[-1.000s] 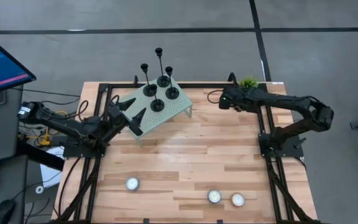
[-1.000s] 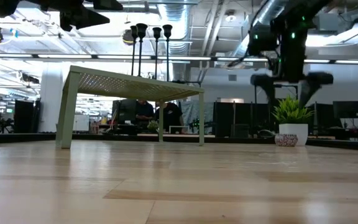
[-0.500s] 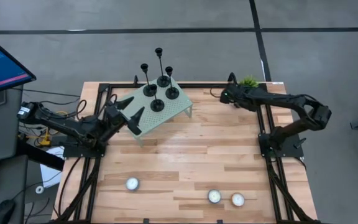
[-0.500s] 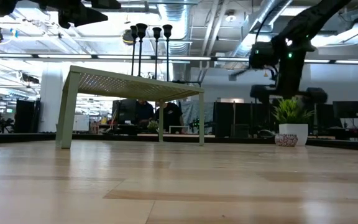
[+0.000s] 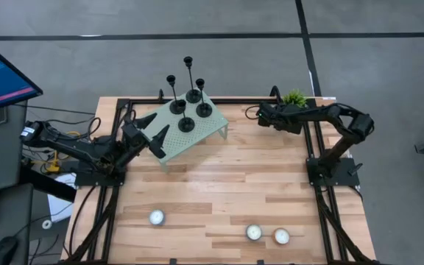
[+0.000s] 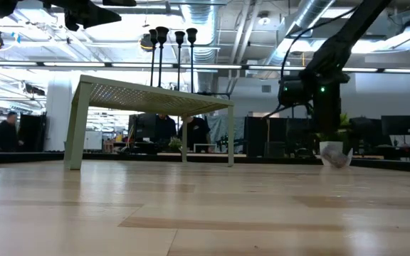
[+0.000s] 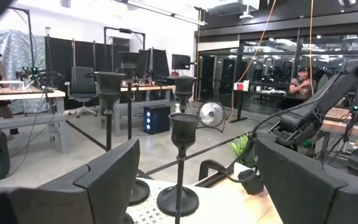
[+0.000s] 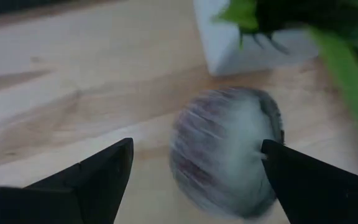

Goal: Pick & Place candle stick holders
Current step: Put the red patterned scented candle on the shelf

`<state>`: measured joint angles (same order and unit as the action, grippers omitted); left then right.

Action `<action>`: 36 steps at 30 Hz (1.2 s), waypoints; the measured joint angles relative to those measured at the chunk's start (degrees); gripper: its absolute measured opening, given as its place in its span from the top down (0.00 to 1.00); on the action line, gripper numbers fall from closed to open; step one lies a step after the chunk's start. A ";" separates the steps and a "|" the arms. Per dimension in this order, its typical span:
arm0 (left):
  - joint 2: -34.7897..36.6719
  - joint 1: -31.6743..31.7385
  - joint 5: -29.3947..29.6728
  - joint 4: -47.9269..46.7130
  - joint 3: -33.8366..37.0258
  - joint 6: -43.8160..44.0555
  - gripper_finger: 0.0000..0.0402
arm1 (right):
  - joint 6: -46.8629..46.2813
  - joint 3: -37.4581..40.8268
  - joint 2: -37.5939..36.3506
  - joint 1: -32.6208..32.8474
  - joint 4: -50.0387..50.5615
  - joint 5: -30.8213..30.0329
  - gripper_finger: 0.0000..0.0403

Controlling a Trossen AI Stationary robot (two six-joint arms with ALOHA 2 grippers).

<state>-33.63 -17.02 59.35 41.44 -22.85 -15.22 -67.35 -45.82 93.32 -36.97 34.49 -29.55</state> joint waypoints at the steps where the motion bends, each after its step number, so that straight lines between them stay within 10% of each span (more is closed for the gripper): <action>1: -0.02 0.02 0.00 -0.05 0.00 0.00 0.21 | 0.01 0.02 0.30 0.02 -0.17 0.27 0.15; 19: -0.04 0.52 0.01 -0.08 0.00 0.00 0.21 | 8.89 -1.27 -8.36 4.00 5.79 -1.56 0.14; 36: -0.05 0.52 0.34 0.07 0.00 0.01 0.21 | 16.10 -1.23 3.16 1.44 -2.79 1.04 0.16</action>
<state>-33.67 -16.49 59.69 41.51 -22.85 -15.22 -51.25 -47.05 96.48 -35.54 31.70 -28.52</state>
